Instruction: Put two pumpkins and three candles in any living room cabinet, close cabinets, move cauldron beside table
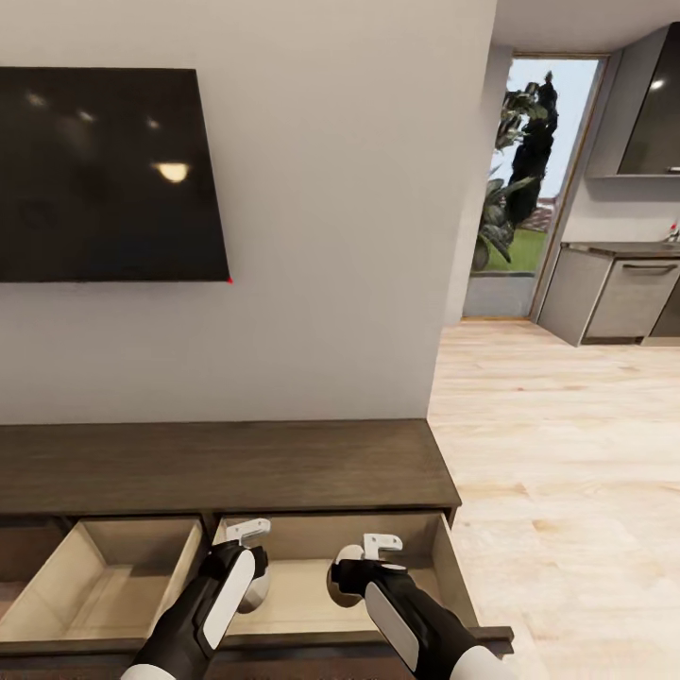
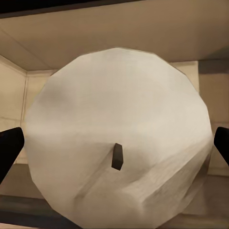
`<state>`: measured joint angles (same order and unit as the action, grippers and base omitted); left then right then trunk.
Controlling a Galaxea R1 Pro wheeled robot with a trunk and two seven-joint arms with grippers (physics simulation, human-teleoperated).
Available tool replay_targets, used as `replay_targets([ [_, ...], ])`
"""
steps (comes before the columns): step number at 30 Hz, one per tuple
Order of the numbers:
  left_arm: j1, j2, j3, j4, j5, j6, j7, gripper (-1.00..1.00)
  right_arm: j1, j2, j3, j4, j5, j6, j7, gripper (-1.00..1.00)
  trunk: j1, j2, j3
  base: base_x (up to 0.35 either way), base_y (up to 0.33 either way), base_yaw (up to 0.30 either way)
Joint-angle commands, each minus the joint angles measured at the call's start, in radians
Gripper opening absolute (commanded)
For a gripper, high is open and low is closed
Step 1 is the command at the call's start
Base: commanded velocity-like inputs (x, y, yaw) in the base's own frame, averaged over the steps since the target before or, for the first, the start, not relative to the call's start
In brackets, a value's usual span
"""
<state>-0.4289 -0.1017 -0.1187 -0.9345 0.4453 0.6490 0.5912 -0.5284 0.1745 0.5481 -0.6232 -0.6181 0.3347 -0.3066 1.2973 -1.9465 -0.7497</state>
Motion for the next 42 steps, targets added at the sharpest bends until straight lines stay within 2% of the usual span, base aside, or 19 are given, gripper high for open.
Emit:
replay_targets([
  [1,-0.001,0.000,-0.002,-0.001,0.010,0.001,0.010,-1.00,-0.001,0.000,0.003,-0.001,-0.006,0.003,-0.008,-1.00,0.000,-0.001,-0.001,0.000,0.000,0.000],
  [5,-0.001,0.000,-0.002,-0.001,0.010,0.001,0.010,-1.00,-0.001,0.000,0.003,-0.001,-0.006,0.003,-0.008,-1.00,0.000,-0.001,-0.001,0.000,0.000,0.000],
  [14,-0.001,0.000,-0.003,-0.002,0.013,0.001,0.010,-1.00,-0.001,0.000,0.003,-0.001,-0.007,0.003,-0.008,-1.00,0.034,-0.064,-0.029,0.000,0.000,0.000],
  [42,-0.001,0.000,-0.003,-0.001,0.019,0.002,0.009,-1.00,-0.001,0.000,0.003,-0.001,-0.007,0.003,-0.008,-1.00,0.034,-0.064,-0.029,0.012,0.056,0.000],
])
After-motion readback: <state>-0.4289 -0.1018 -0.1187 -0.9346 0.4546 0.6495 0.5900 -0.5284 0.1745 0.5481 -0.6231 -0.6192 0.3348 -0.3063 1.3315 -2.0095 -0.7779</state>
